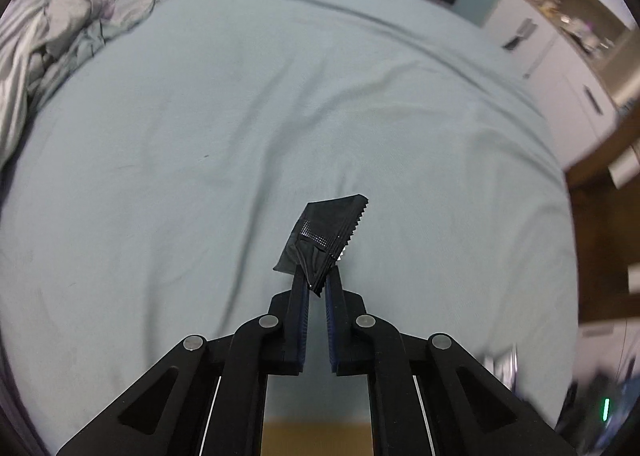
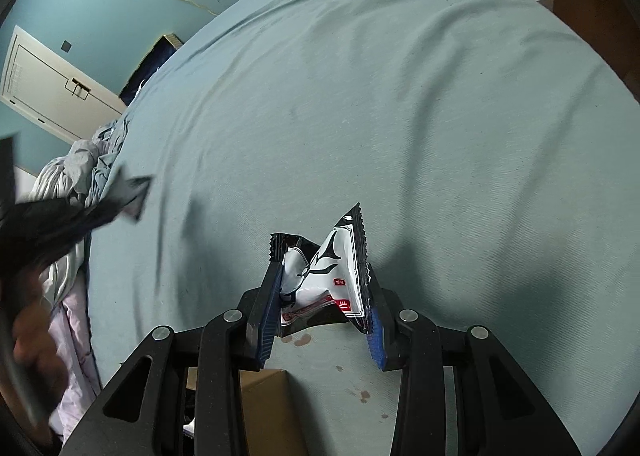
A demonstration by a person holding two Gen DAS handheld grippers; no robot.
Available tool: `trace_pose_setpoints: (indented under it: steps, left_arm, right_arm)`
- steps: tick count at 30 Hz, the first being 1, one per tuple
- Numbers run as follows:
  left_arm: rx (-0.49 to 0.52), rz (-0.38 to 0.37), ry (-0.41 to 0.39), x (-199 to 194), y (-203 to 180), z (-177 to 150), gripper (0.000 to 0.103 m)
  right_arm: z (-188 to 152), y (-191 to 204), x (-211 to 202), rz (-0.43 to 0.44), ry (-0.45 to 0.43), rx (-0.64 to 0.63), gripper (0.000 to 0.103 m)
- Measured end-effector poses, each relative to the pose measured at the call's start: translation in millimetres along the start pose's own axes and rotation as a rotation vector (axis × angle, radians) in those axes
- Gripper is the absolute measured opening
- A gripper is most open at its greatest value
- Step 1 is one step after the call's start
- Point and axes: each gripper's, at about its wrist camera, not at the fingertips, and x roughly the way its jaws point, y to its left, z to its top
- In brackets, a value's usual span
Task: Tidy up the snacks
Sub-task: 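Grasp the black packet with the left gripper while the right gripper holds the white packet, then drop both packets into the cardboard box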
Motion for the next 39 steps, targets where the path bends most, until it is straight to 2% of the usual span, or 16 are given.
trace_pose_setpoints:
  steps: [3,5,11,12,14,15,16,19,21,24,28,33,34,36,37,39]
  left_arm:
    - [0.070,-0.038,-0.049,-46.6,-0.3,-35.1,0.007]
    - [0.113,-0.075,-0.068,-74.7,-1.8,-70.2,0.007]
    - [0.223,-0.132,-0.071,-97.5,-8.4,-145.4,0.009]
    - [0.241,-0.131,-0.081,-99.3,-8.4,-151.4,0.014]
    - [0.287,-0.109,-0.095,-92.7,-11.9,-164.1,0.033]
    - [0.302,-0.097,-0.092,-89.7,-10.4,-167.4,0.066]
    - [0.313,-0.076,-0.093,-86.5,-7.6,-170.5,0.086]
    - [0.317,-0.013,-0.173,-92.3,7.7,-180.0,0.087]
    - [0.324,0.025,-0.193,-92.8,15.9,-179.3,0.087]
    - [0.284,0.092,-0.246,-92.4,34.8,-181.4,0.089]
    - [0.206,0.099,-0.228,-84.0,55.5,-186.8,0.089]
    - [0.185,0.081,-0.209,-83.6,61.8,-186.3,0.089]
    - [0.181,0.084,-0.213,-83.6,61.8,-184.8,0.089]
    - [0.175,0.088,-0.220,-85.3,64.4,-182.9,0.089]
    - [0.174,0.086,-0.223,-86.3,65.8,-184.3,0.089]
    - [0.176,0.087,-0.222,-86.0,66.1,-185.1,0.089]
  right_arm:
    - [-6.0,6.3,-9.0,-0.003,-0.023,-0.010,0.035]
    - [-10.2,9.9,-13.1,0.004,-0.036,-0.027,0.035]
    - [-33.4,15.5,-38.3,0.074,-0.072,-0.082,0.035]
    - [-37.7,18.9,-44.6,0.087,-0.086,-0.100,0.035]
    - [-46.6,25.2,-55.4,0.121,-0.111,-0.139,0.035]
    - [-51.5,28.7,-61.1,0.142,-0.119,-0.158,0.035]
    - [-56.6,30.8,-66.2,0.165,-0.122,-0.177,0.035]
    - [-72.1,35.0,-75.7,0.225,-0.111,-0.218,0.035]
    - [-84.5,34.5,-76.1,0.245,-0.089,-0.240,0.036]
    - [-95.3,43.7,-74.1,0.250,-0.053,-0.287,0.036]
    - [-101.2,62.0,-72.2,0.241,-0.025,-0.399,0.036]
    - [-95.2,84.9,-70.9,0.275,-0.024,-0.472,0.038]
    - [-95.3,84.4,-72.5,0.302,-0.029,-0.468,0.041]
    - [-92.5,79.0,-74.4,0.343,-0.036,-0.444,0.066]
    - [-91.2,75.6,-75.4,0.337,-0.047,-0.434,0.082]
    - [-86.7,69.5,-76.9,0.289,-0.092,-0.418,0.084]
